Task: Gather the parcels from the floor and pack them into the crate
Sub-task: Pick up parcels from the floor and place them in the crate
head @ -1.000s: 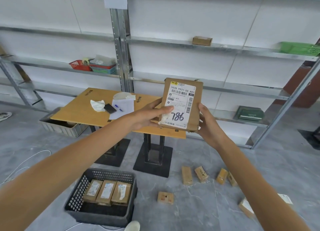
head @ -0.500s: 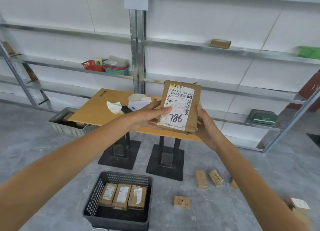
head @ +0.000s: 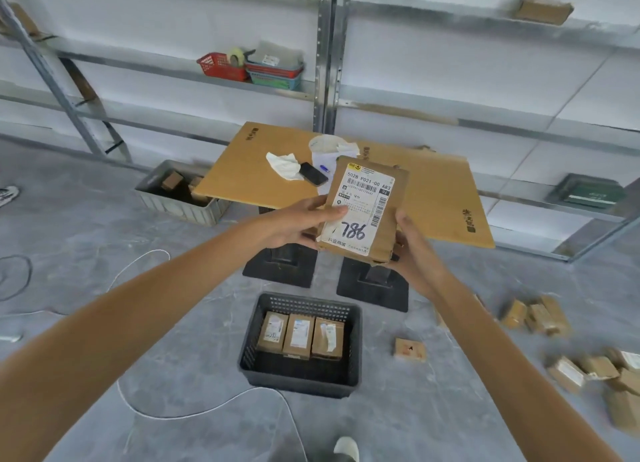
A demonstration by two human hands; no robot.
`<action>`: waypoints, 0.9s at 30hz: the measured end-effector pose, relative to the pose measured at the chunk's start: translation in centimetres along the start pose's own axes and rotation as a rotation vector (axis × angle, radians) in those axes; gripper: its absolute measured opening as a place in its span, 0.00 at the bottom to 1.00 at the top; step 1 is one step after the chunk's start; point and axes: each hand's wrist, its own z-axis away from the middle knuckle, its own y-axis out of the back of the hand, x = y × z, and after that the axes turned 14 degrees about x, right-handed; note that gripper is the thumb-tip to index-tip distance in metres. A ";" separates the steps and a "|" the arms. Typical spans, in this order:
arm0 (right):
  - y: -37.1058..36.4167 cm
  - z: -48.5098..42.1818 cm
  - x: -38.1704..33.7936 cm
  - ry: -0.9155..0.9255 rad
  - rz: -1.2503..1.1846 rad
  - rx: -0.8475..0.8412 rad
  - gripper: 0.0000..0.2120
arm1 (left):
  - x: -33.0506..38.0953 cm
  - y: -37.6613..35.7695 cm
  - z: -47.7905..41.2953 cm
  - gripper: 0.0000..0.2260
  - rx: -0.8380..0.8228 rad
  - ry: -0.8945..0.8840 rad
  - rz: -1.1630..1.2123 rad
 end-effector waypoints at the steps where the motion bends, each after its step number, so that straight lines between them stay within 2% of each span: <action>1: -0.3 -0.6 0.3 -0.011 0.006 -0.001 0.33 | -0.6 0.4 -0.5 0.22 0.003 0.006 0.006; 5: -1.1 -3.5 2.1 -0.050 0.028 -0.029 0.30 | -2.9 1.3 -2.8 0.29 -0.001 0.062 0.044; 9: -1.6 -6.7 5.7 -0.149 0.060 -0.047 0.32 | -6.7 1.7 -5.5 0.30 -0.003 0.151 -0.014; 13: -2.4 -10.5 10.5 -0.237 0.144 -0.037 0.25 | -12.0 2.4 -8.7 0.34 0.103 0.308 -0.066; 15: -2.7 -12.1 13.3 -0.275 0.187 -0.032 0.25 | -14.8 2.7 -10.2 0.32 0.178 0.356 -0.058; 17: -3.1 -14.0 16.7 -0.310 0.241 -0.043 0.29 | -18.0 3.2 -12.2 0.35 0.240 0.362 -0.020; 19: -3.7 -15.9 20.3 -0.347 0.293 -0.067 0.28 | -21.2 3.7 -14.1 0.38 0.238 0.320 0.011; 21: -4.5 -18.3 24.7 -0.380 0.335 -0.093 0.26 | -25.5 4.3 -16.6 0.32 0.189 0.308 0.019; 23: -5.4 -20.7 29.6 -0.407 0.351 -0.072 0.23 | -30.7 4.6 -19.5 0.19 0.158 0.314 0.012; 27: -6.8 -25.4 40.5 -0.373 0.407 0.112 0.23 | -43.2 3.4 -24.1 0.07 0.296 0.371 0.126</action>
